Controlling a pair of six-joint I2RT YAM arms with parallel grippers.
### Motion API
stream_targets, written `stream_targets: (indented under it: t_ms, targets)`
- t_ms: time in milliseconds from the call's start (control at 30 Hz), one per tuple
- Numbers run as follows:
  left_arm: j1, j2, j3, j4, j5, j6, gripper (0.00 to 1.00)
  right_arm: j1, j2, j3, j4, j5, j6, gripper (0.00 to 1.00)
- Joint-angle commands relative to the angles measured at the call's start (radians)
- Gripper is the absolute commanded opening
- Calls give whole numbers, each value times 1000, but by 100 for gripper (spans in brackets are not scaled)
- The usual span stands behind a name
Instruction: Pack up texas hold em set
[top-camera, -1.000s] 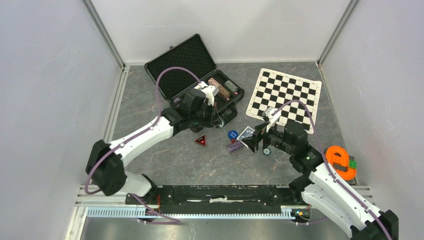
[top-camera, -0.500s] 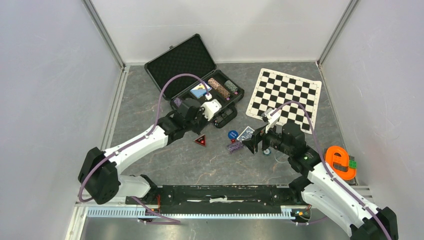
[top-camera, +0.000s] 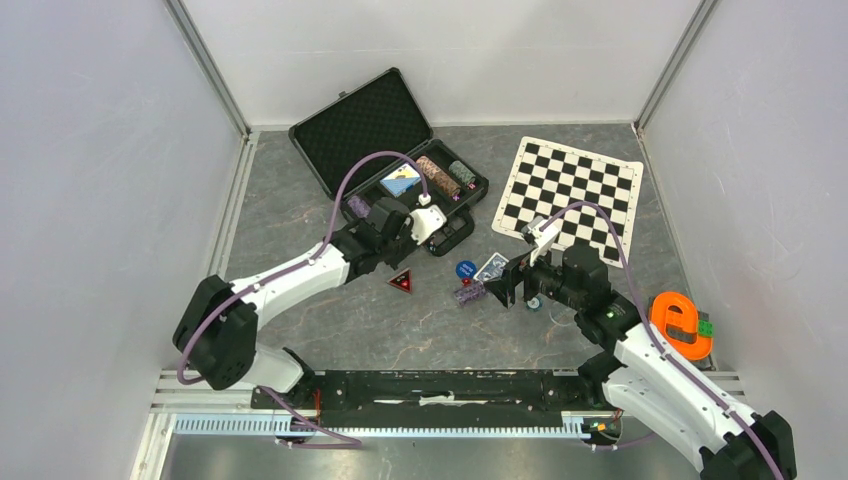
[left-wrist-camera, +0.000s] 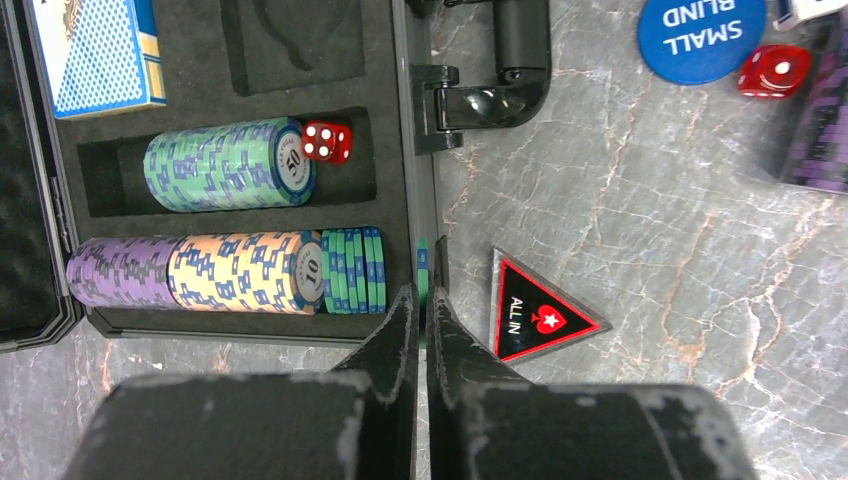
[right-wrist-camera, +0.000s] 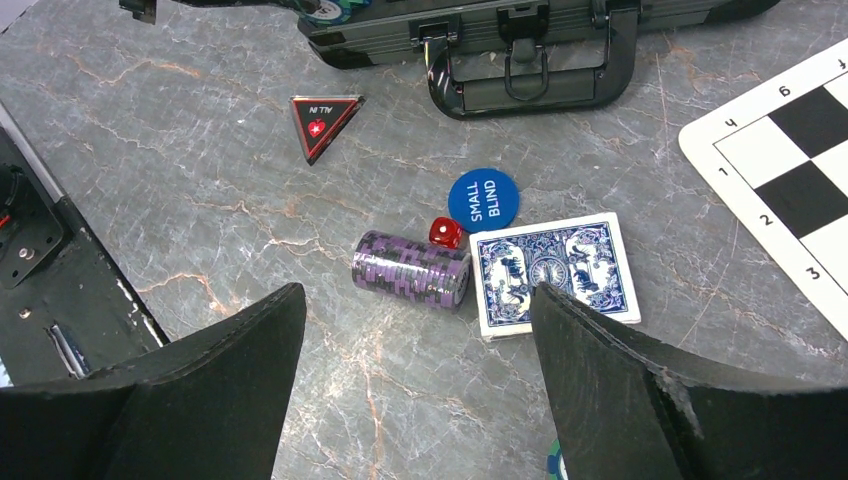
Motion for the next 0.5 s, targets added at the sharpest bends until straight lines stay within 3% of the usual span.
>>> stream_targets:
  t_ms: [0, 467]
  targets:
    - [9, 22, 37, 53, -46, 45, 2, 4, 11, 33, 33, 7, -1, 88]
    - [14, 53, 30, 119, -161, 48, 2, 4, 25, 33, 42, 9, -6, 88]
